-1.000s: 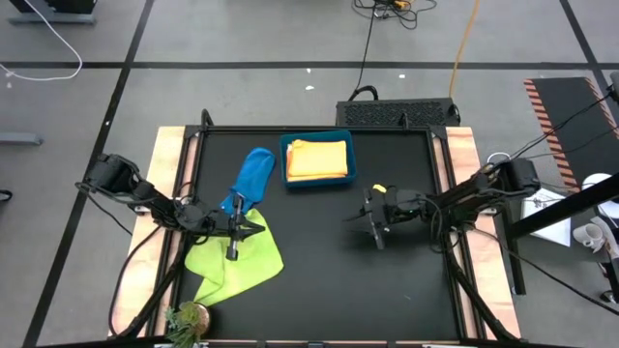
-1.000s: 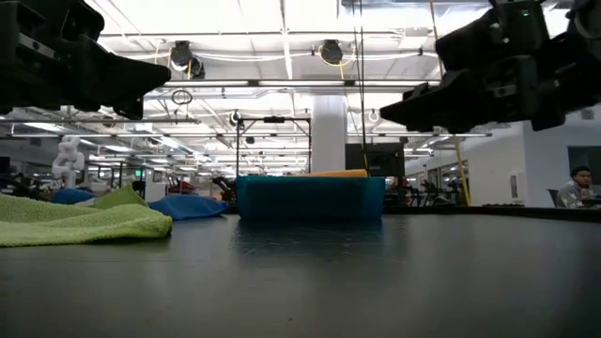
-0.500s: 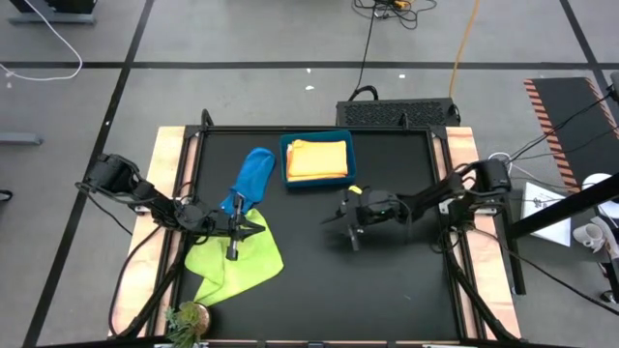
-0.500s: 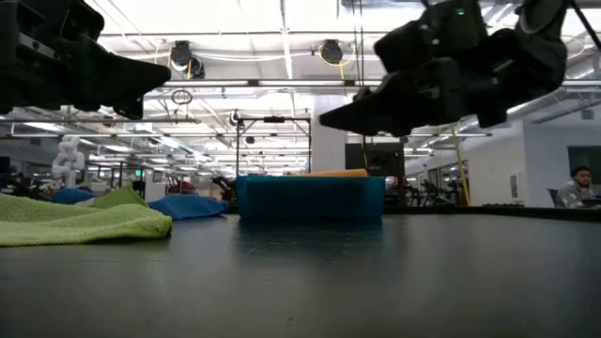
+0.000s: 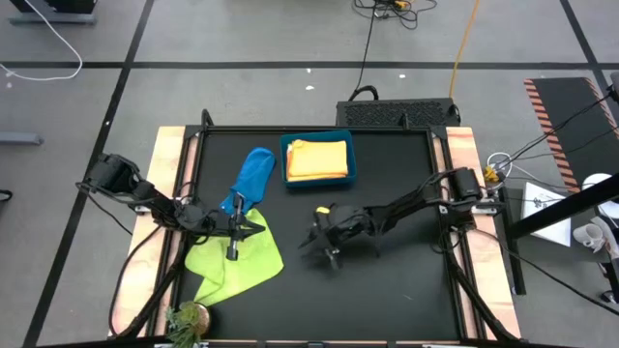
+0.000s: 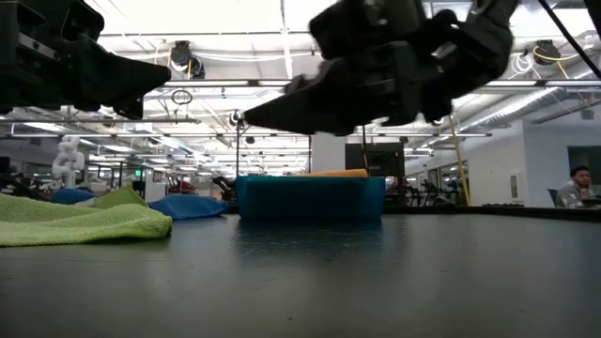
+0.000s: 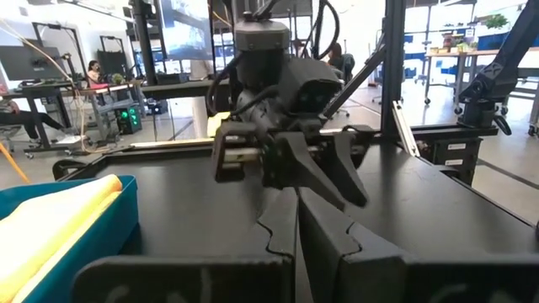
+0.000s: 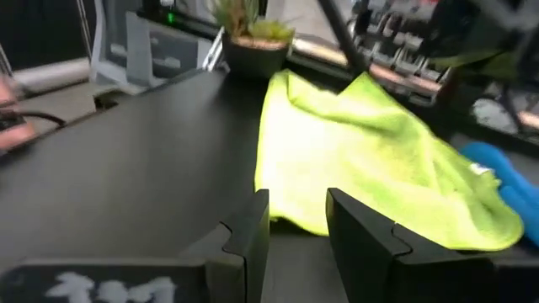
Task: Fold microfiber towels
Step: Fold the green microfiber cloth
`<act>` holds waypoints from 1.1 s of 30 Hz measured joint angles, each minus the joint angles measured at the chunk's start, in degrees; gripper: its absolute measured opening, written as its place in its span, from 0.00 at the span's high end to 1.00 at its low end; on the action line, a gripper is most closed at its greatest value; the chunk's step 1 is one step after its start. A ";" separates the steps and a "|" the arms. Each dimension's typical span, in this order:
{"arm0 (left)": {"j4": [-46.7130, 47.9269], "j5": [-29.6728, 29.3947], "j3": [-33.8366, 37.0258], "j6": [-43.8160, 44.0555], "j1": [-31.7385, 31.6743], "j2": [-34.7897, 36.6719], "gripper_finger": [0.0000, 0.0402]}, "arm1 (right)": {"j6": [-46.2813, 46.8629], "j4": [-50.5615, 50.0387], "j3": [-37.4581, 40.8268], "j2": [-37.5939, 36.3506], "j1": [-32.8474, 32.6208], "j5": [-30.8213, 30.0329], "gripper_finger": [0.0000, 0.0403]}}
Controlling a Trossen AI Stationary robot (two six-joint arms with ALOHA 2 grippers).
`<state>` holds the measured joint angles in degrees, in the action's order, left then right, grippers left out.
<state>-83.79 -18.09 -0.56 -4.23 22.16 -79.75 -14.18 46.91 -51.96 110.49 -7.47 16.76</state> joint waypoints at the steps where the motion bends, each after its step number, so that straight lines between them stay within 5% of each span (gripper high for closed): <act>1: 0.00 0.00 0.00 0.00 -0.01 0.00 0.96 | -0.04 -1.55 -1.69 0.87 -0.14 0.00 0.73; 21: 0.04 0.00 0.00 -0.01 -0.01 0.00 0.96 | 0.33 -19.58 -25.54 15.81 -0.89 -0.14 0.73; 33: 0.15 -0.02 0.00 0.00 0.01 0.00 0.96 | 1.49 -25.03 -27.26 17.08 -0.90 -4.64 0.73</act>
<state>-83.64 -18.11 -0.56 -4.23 22.17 -79.75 -12.69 21.88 -79.22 127.57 -8.36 12.12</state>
